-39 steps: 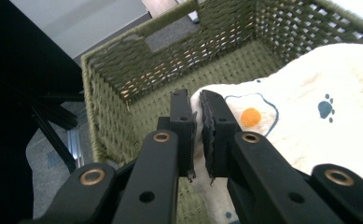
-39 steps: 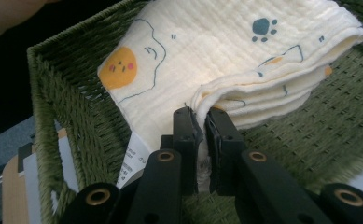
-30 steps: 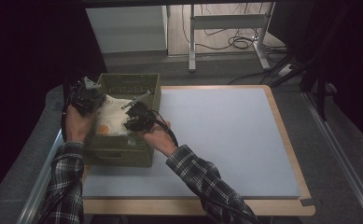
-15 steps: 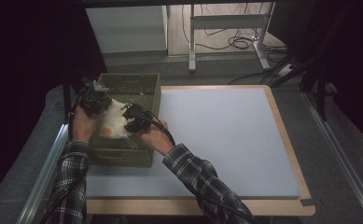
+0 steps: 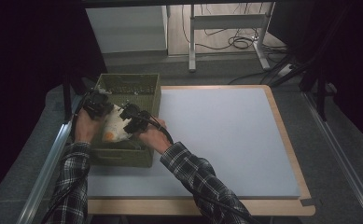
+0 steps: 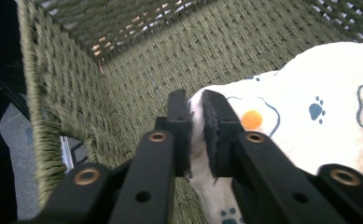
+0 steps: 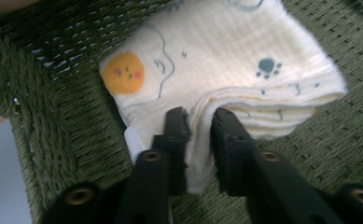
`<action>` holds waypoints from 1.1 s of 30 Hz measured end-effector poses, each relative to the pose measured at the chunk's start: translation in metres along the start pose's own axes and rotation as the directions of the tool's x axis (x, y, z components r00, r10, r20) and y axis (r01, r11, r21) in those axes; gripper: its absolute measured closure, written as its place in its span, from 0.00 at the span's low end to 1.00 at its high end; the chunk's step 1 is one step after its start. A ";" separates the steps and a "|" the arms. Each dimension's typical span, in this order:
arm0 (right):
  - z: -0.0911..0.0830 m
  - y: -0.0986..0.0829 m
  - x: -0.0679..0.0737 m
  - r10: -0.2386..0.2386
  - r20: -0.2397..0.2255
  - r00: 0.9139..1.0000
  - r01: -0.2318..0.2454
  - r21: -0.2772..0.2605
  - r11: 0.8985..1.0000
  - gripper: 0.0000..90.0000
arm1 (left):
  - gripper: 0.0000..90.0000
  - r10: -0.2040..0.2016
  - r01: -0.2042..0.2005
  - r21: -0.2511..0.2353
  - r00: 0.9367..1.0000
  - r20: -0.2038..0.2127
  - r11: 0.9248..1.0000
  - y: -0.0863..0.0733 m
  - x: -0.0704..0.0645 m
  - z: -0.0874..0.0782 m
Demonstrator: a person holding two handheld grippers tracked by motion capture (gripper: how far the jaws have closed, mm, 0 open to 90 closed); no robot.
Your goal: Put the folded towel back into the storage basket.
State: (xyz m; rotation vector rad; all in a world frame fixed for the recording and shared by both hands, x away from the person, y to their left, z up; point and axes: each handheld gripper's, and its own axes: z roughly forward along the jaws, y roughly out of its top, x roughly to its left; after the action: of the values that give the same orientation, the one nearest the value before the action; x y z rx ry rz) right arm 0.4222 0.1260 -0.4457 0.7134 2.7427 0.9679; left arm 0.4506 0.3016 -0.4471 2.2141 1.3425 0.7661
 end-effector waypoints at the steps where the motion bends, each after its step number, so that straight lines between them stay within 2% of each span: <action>1: 0.000 0.000 0.000 0.002 0.001 1.000 -0.002 -0.004 1.000 0.80 | 0.85 -0.004 0.004 0.003 1.000 -0.002 1.000 0.000 0.000 0.002; 3: -0.002 0.000 -0.001 0.002 0.004 1.000 -0.002 -0.021 1.000 0.78 | 0.75 -0.009 0.009 0.002 1.000 0.002 1.000 -0.001 -0.001 0.004; 8: -0.007 -0.001 -0.005 0.013 0.008 1.000 -0.012 -0.046 0.999 0.76 | 0.67 -0.024 0.024 -0.005 1.000 0.005 1.000 -0.001 -0.001 0.003; 11: -0.011 -0.002 -0.007 0.011 0.004 1.000 -0.011 -0.063 0.998 0.73 | 0.61 -0.048 0.048 -0.028 0.999 0.015 0.998 -0.001 -0.003 0.001; 17: -0.023 -0.008 -0.010 0.009 -0.010 1.000 -0.010 -0.106 0.994 0.63 | 0.45 -0.082 0.084 -0.053 0.996 0.041 0.995 0.000 -0.007 -0.003; 22: -0.033 -0.013 -0.012 -0.003 -0.007 1.000 0.002 -0.135 0.991 0.52 | 0.36 -0.084 0.088 -0.066 0.995 0.056 0.994 -0.001 -0.012 -0.006; 29: -0.045 -0.022 -0.016 -0.018 -0.009 1.000 0.016 -0.177 0.984 0.39 | 0.25 -0.130 0.141 -0.084 0.984 0.124 0.986 -0.005 -0.013 -0.011; 33: -0.051 -0.028 -0.017 -0.016 -0.003 1.000 0.015 -0.182 0.983 0.33 | 0.21 -0.144 0.159 -0.090 0.978 0.148 0.983 -0.006 -0.016 -0.012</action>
State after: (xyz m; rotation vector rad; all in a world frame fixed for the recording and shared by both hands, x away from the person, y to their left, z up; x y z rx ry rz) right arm 0.4120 0.0710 -0.4237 0.6584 2.6147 1.1992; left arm 0.4325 0.2912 -0.4455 2.0201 1.3535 0.5972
